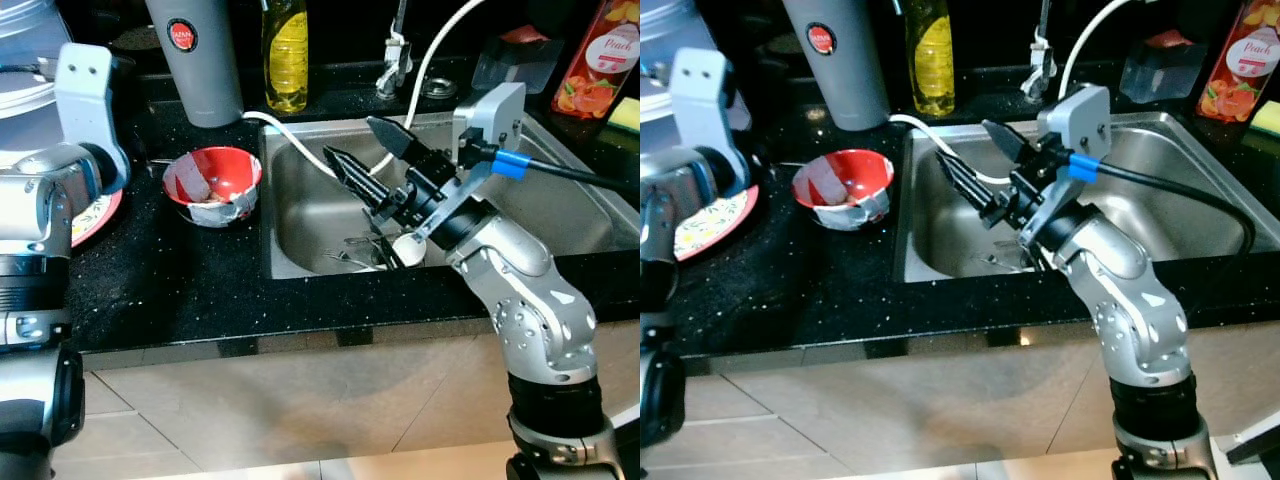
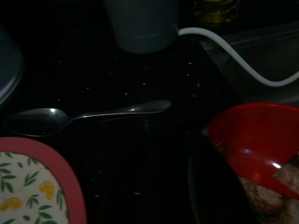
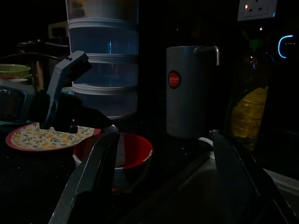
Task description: Kitchen organization
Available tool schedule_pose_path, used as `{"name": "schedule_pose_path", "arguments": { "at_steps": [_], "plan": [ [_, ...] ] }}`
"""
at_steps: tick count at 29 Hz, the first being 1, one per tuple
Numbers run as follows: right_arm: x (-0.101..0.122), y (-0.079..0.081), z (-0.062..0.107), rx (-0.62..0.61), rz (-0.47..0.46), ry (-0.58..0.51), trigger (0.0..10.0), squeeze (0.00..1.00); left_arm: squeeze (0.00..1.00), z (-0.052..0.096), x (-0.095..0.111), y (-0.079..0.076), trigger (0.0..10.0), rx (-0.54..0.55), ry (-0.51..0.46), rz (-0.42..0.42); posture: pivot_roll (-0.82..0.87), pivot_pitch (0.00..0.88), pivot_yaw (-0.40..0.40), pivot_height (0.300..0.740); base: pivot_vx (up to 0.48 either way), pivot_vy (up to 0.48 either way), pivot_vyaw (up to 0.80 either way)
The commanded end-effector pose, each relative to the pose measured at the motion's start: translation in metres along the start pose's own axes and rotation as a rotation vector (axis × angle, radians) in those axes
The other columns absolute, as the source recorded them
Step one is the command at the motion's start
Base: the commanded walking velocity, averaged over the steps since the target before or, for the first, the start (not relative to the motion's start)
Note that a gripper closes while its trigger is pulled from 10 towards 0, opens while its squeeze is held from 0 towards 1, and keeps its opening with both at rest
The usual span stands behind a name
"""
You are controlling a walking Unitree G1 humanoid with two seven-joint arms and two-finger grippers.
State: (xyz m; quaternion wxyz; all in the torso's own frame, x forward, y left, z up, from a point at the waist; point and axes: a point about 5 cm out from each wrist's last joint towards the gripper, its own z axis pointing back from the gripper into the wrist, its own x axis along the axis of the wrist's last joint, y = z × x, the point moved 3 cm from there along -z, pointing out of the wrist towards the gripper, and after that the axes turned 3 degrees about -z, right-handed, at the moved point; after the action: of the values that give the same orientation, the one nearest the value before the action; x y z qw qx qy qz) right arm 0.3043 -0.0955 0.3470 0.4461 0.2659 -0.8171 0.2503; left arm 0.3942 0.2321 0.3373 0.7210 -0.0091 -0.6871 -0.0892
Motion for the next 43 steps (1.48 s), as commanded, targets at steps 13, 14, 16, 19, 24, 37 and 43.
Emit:
{"name": "schedule_pose_path", "arguments": {
  "at_steps": [13, 14, 16, 19, 24, 37, 43],
  "plan": [
    [0.0, 0.001, 0.001, 0.001, 0.002, -0.008, 10.0, 0.0, 0.0, -0.005, -0.014, -0.002, 10.0, -0.003, 0.108, -0.004, -0.08, 0.127, 0.079, 0.74, 0.0, 0.0, 0.0],
    [0.0, 0.001, 0.001, 0.001, 0.002, -0.008, 10.0, 0.0, 0.0, -0.005, -0.014, -0.002, 10.0, -0.003, 0.108, -0.004, -0.08, 0.127, 0.079, 0.74, 0.0, 0.0, 0.0],
    [0.0, 0.001, 0.001, 0.001, 0.002, -0.008, 10.0, 0.0, 0.0, -0.006, -0.014, 0.003, 10.0, 0.038, 0.099, -0.084, -0.08, 0.125, 0.079, 0.74, 0.0, 0.0, 0.0],
    [0.0, 0.001, 0.002, 0.001, 0.003, -0.007, 10.0, 0.0, 1.0, -0.006, -0.008, 0.002, 10.0, 0.038, 0.055, -0.102, -0.08, 0.123, 0.079, 0.74, 0.0, 0.0, 0.0],
    [0.001, 0.001, 0.002, 0.001, 0.003, -0.009, 10.0, 0.0, 1.0, -0.005, 0.003, -0.001, 10.0, 0.021, 0.009, -0.051, -0.08, 0.124, 0.079, 0.74, 0.0, 0.0, 0.0],
    [0.001, 0.0, 0.002, -0.005, 0.004, -0.009, 10.0, 0.0, 0.0, -0.007, 0.0, -0.018, 10.0, -0.109, 0.056, 0.042, -0.08, 0.13, 0.082, 0.74, 0.0, 0.0, 0.0],
    [0.001, 0.0, 0.002, -0.007, 0.003, -0.011, 10.0, 0.0, 0.0, -0.009, -0.015, -0.016, 10.0, -0.11, 0.143, 0.058, -0.08, 0.13, 0.083, 0.74, 0.0, 0.0, 0.0]
  ]
}}
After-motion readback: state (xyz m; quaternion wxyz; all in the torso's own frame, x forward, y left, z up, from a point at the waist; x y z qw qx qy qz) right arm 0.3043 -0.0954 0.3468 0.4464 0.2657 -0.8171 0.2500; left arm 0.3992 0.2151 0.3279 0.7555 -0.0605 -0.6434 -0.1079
